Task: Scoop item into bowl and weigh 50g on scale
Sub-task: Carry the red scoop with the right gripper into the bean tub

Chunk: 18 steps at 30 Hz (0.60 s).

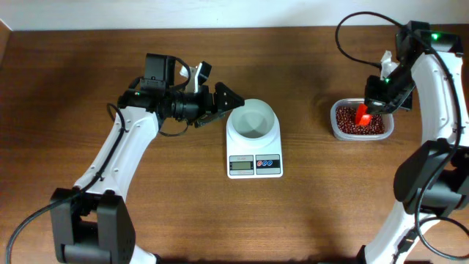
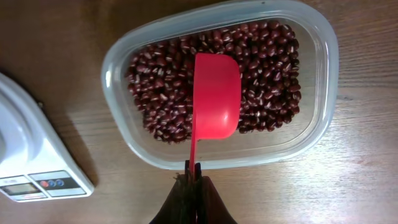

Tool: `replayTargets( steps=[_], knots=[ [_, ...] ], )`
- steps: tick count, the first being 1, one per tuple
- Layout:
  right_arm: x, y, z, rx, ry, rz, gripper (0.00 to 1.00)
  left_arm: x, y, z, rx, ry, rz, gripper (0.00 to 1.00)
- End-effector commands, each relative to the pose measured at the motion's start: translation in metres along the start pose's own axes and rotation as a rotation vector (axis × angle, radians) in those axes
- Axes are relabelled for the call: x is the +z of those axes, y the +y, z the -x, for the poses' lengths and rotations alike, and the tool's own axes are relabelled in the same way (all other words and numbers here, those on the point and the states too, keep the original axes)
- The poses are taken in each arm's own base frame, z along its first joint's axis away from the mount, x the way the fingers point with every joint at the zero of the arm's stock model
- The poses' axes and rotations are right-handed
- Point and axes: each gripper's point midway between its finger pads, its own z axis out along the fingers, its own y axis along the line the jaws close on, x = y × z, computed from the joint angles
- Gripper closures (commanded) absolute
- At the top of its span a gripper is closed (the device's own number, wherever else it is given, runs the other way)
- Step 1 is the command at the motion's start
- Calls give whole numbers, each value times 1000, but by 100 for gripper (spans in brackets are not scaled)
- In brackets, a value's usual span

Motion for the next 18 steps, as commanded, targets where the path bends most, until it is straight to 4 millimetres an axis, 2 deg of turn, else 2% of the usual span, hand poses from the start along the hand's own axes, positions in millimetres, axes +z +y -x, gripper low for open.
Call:
replayTargets(
  steps=[1, 5, 9, 10, 14, 16, 18],
  knots=[
    [16, -8, 5, -26, 26, -34, 96, -5, -4, 4, 35, -20, 5, 1],
    [26, -15, 9, -25, 40, -70, 96, -5, -4, 4, 35, -20, 5, 1],
    [27, -15, 21, -29, -11, -71, 95, -5, -3, 4, 35, -21, 6, 1],
    [27, -15, 21, -29, -13, -71, 85, -5, -3, 4, 34, -23, 11, 1],
    [26, -14, 27, -31, -34, -70, 57, -6, 1, 6, 34, -32, 29, 1],
    [24, -14, 28, -31, -42, -69, 52, -6, 1, 6, 35, -32, 29, 1],
    [7, -9, 28, -32, -52, -56, 48, -6, 1, 6, 35, -33, 31, 1]
  ],
)
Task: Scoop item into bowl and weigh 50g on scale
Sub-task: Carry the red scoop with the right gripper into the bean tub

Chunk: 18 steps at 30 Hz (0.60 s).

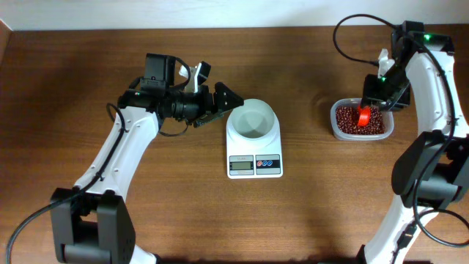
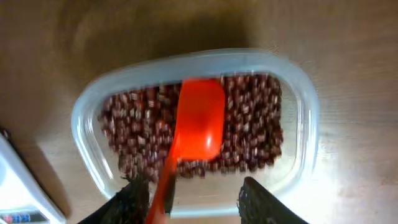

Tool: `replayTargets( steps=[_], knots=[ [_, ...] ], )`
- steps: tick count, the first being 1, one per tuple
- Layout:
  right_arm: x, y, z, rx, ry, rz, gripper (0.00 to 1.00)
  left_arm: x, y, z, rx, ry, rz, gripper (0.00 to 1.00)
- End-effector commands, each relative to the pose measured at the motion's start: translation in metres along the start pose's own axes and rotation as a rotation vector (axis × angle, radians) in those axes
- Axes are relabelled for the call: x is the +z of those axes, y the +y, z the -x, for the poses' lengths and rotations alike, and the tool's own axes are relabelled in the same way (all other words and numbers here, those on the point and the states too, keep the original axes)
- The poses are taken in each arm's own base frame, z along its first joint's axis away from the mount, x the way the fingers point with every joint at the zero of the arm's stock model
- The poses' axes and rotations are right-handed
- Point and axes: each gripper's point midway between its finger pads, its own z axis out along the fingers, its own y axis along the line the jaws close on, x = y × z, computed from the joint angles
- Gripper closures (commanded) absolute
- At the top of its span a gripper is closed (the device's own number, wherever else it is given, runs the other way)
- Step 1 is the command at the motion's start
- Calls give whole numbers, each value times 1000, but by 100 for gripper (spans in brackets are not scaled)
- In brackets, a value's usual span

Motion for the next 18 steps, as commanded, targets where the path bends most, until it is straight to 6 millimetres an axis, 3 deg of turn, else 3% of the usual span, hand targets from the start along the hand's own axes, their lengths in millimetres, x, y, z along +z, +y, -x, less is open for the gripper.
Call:
replayTargets(
  steps=[1, 3, 4, 5, 6, 7, 8, 9, 11, 14, 16, 18],
  knots=[
    [-21, 2, 7, 2, -27, 4, 44, -6, -2, 5, 34, -26, 15, 1],
    [-33, 3, 6, 8, -34, 5, 43, -6, -1, 5, 34, -27, 19, 1],
    [-34, 4, 7, 7, -40, 10, 35, -6, -1, 5, 34, -28, 19, 1],
    [-33, 4, 8, 7, -41, 13, 20, -6, -1, 5, 34, -29, 19, 1],
    [-33, 5, 8, 7, -44, 15, 20, -6, 1, 6, 35, -33, 29, 1],
    [-33, 5, 9, 7, -45, 17, 28, -6, 6, 9, 33, -48, 62, 1],
    [-31, 8, 3, 11, -20, 35, 55, -6, 11, 9, 26, -52, 85, 1],
    [-25, 13, -5, 33, 19, 44, 62, -7, 16, 9, 20, -59, 116, 1],
    [-7, 20, -12, 10, 53, 34, 59, -9, 30, 7, -7, -64, 190, 1],
    [5, 19, 0, 1, 13, 12, 59, -11, 41, 5, -24, -65, 250, 0],
    [5, 14, 5, 0, -7, -14, 63, -11, 41, 5, -20, -65, 250, 3],
    [11, 17, 1, -9, 6, -15, 75, -11, 41, 5, 15, -60, 252, 7]
  ],
)
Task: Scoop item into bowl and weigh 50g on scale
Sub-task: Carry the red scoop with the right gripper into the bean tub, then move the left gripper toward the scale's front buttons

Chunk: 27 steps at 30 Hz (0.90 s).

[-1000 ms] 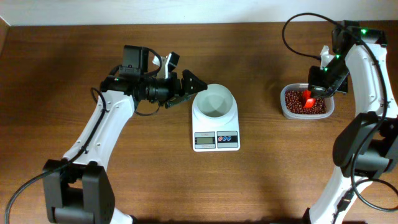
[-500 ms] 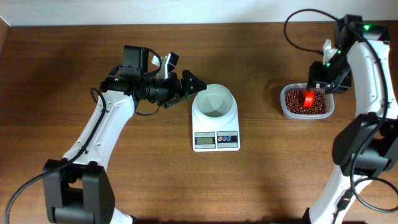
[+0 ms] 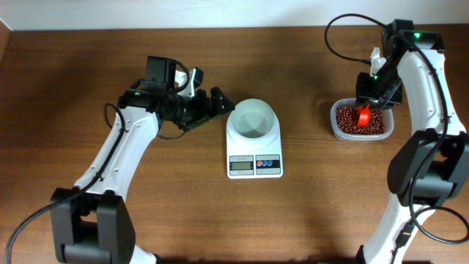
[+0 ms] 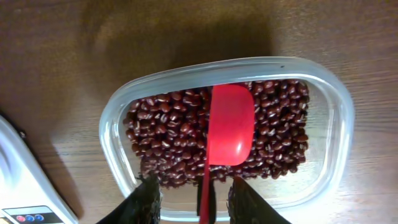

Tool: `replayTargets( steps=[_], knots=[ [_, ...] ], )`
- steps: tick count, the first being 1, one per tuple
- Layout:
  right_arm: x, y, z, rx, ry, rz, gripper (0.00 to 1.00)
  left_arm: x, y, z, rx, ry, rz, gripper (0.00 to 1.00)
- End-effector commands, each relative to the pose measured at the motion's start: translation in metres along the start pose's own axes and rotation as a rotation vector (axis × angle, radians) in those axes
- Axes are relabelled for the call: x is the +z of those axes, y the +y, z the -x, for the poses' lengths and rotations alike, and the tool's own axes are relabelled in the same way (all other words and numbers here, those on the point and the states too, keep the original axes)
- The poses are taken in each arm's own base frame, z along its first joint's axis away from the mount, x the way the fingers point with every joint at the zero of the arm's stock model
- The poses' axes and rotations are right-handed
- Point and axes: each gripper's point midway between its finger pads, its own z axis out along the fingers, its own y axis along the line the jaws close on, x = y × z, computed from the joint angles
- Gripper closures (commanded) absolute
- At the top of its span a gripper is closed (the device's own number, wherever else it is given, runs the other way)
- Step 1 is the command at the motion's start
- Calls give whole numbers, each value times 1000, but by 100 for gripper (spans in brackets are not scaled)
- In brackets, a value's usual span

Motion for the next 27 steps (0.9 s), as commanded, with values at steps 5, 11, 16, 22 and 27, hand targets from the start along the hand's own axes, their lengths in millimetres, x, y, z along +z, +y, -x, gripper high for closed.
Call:
replayTargets(
  steps=[5, 11, 16, 22, 27],
  knots=[
    [18, -2, 1, -5, -3, -34, 96, -6, 0, 4, 64, -25, 17, 15],
    [30, -8, -4, -14, 13, -60, 96, -7, 12, 9, 66, -52, 87, 21],
    [44, -9, -8, -13, 26, -64, 96, -7, 17, 10, 161, -54, 120, 28],
    [43, -9, -7, -14, 22, -63, 48, -21, 16, 14, 333, -87, 173, 70],
    [20, -3, 4, -17, -18, -41, 34, -57, -14, 8, 383, -163, 153, 92]
  ],
)
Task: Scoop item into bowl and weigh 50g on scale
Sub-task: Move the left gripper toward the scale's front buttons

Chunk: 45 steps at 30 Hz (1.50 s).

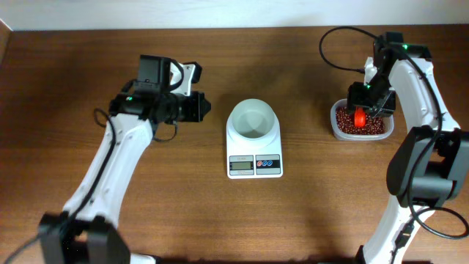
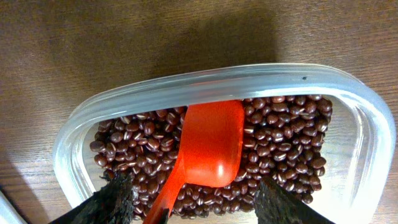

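A clear tub of red beans [image 2: 280,155] [image 1: 359,123] sits at the right of the table. The red scoop [image 2: 211,146] [image 1: 360,116] lies on the beans, bowl side down, its handle slanting toward the camera. My right gripper [image 2: 199,208] [image 1: 366,99] hovers over the tub, open, with its dark fingers [image 2: 115,199] wide on either side of the handle and not touching it. The white bowl [image 1: 253,119] stands empty on the white scale [image 1: 254,163]. My left gripper [image 1: 201,108] is left of the bowl, apart from it, open and holding nothing.
The scale's display and buttons face the front edge. Bare brown tabletop [image 1: 308,213] lies between the scale and the tub and along the front. A black cable loops above the right arm.
My right gripper has come closer to the tub with its fingers spread wider, and the scoop's handle now slants left. The left gripper has drawn back to the left, away from the bowl.
At first my right gripper was shut on the scoop's handle, scoop over the beans. Then it was open and the scoop lay on the beans, and it has stayed open over the tub since. The left gripper stood close beside the bowl, then further left each time.
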Tool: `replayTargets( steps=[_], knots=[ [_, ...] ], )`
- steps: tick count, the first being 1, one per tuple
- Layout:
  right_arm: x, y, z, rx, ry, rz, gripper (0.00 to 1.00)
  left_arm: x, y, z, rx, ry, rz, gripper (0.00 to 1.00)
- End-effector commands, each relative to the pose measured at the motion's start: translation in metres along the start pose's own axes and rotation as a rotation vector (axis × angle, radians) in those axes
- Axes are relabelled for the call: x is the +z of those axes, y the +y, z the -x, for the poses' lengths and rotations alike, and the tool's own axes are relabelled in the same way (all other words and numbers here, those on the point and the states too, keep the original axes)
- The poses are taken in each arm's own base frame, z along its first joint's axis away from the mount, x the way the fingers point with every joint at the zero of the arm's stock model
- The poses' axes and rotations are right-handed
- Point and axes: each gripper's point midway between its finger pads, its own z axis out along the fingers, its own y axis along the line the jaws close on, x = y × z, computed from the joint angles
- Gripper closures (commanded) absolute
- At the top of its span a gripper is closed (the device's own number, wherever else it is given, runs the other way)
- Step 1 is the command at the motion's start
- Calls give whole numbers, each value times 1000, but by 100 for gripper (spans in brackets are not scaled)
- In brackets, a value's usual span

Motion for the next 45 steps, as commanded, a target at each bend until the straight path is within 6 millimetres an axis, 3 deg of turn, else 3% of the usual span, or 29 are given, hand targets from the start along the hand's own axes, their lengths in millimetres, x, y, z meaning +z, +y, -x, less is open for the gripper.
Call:
replayTargets(
  steps=[1, 4, 11, 14, 18, 22, 24, 27, 30, 38, 42, 45],
  knots=[
    [-20, 0, 11, 0, -29, -1, 34, -26, -12, 1, 40, -33, -2, 94],
    [-44, -10, 13, 14, -41, -31, 27, -24, -11, -1, 35, -23, -1, 92],
    [-46, -55, 4, 100, -9, -100, 20, -24, -8, -1, 36, -25, 18, 90],
    [-46, -62, 4, 118, -11, -95, 20, -24, -5, 0, 36, -27, 32, 91],
    [-46, -56, 5, 109, -13, -83, 16, -19, -2, -2, 64, -23, 116, 98],
    [-46, -21, 7, 100, -12, 107, 12, -16, 1, -5, 92, -17, 193, 96],
    [-46, -17, 7, 99, -12, 125, 11, -17, 4, -5, 92, -18, 210, 99],
    [-47, -15, 7, 98, -12, 139, 1, -14, 11, -9, 91, -9, 245, 100],
    [-50, 9, 7, 90, -7, 262, 1, -7, 13, -16, 119, 23, 244, 100],
    [-49, 31, 6, 34, -3, 252, 1, 31, 7, -38, 174, 138, 228, 100],
    [-49, 31, 6, 35, -3, 253, 1, 40, -11, -47, 269, 172, 195, 100],
    [-49, 31, 6, 35, -3, 253, 1, 54, -40, -65, 417, 224, 156, 100]
  ],
)
